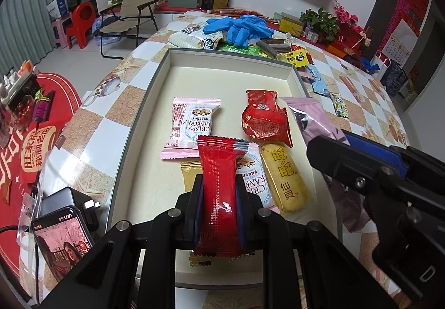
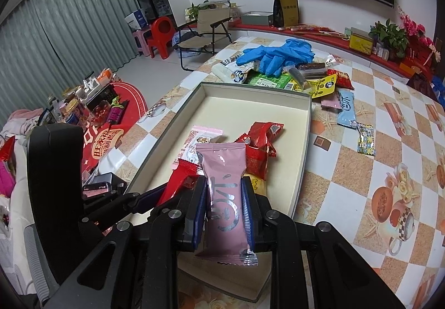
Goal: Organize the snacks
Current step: 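Lower the red bar and pink bar onto the snacks in the tray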
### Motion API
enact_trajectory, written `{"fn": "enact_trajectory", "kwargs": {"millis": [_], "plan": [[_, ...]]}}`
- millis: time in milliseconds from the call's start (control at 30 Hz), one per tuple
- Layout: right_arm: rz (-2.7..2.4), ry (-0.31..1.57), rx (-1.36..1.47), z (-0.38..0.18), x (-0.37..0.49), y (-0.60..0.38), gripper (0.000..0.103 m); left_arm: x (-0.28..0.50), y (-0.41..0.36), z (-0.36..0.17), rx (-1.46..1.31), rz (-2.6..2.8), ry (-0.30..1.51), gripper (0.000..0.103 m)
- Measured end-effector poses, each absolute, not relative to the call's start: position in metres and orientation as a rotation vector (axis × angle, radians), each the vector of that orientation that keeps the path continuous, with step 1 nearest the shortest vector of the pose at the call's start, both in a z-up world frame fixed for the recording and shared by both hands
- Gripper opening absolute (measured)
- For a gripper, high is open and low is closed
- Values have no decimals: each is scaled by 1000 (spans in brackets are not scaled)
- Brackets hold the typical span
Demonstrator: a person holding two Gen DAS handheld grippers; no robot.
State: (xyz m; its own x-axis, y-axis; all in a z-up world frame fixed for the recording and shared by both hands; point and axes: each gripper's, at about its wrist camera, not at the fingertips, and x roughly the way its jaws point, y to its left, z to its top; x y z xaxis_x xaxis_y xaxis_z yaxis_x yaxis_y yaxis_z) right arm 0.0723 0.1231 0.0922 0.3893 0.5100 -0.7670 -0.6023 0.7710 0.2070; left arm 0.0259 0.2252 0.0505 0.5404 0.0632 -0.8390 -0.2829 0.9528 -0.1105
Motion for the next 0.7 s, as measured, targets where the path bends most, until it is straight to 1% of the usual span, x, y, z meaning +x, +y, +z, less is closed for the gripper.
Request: {"fn": "enact_trajectory", "kwargs": {"millis": [700], "plan": [[702,930,-118,91,83,127,25,28,227,51,-247,210,982,21]]}}
